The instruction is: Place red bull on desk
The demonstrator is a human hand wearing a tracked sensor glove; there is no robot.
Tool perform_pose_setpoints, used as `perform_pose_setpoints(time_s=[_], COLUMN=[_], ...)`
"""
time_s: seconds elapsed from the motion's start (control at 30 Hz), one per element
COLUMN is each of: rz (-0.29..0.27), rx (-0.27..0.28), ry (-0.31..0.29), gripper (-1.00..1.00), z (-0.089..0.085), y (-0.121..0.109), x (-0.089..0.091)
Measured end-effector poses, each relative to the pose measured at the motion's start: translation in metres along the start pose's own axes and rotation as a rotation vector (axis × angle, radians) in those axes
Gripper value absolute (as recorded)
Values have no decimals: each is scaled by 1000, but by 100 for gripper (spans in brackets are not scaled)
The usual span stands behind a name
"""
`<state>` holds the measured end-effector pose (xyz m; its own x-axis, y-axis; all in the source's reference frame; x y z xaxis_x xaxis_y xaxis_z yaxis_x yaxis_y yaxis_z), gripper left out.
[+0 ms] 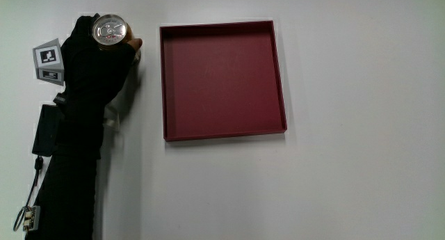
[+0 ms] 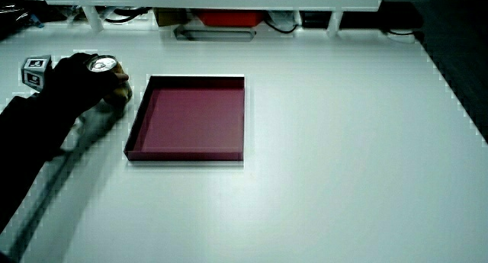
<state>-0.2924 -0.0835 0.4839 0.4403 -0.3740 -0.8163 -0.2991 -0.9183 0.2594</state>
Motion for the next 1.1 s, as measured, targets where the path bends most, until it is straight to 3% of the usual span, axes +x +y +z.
perform_pose_setpoints(time_s=[0.13,0.67,0.77,0.8,0.87,0.93,1.03,1.1], rz=[7,20,27,9,10,38,50,28], rx=[-2,-6,-32,-26,-30,-32,-47,-55], ry=[0,-9,-14,-17,-19,-54,-51,-50], gripper=[0,-52,-61,-65,-71,-77,-87,-94], z=[0,1,1,3,4,4,6,10], y=[0,0,-1,-5,-6,-11,-22,-27], x=[-2,-7,-9,-1,-6,-2,1,0])
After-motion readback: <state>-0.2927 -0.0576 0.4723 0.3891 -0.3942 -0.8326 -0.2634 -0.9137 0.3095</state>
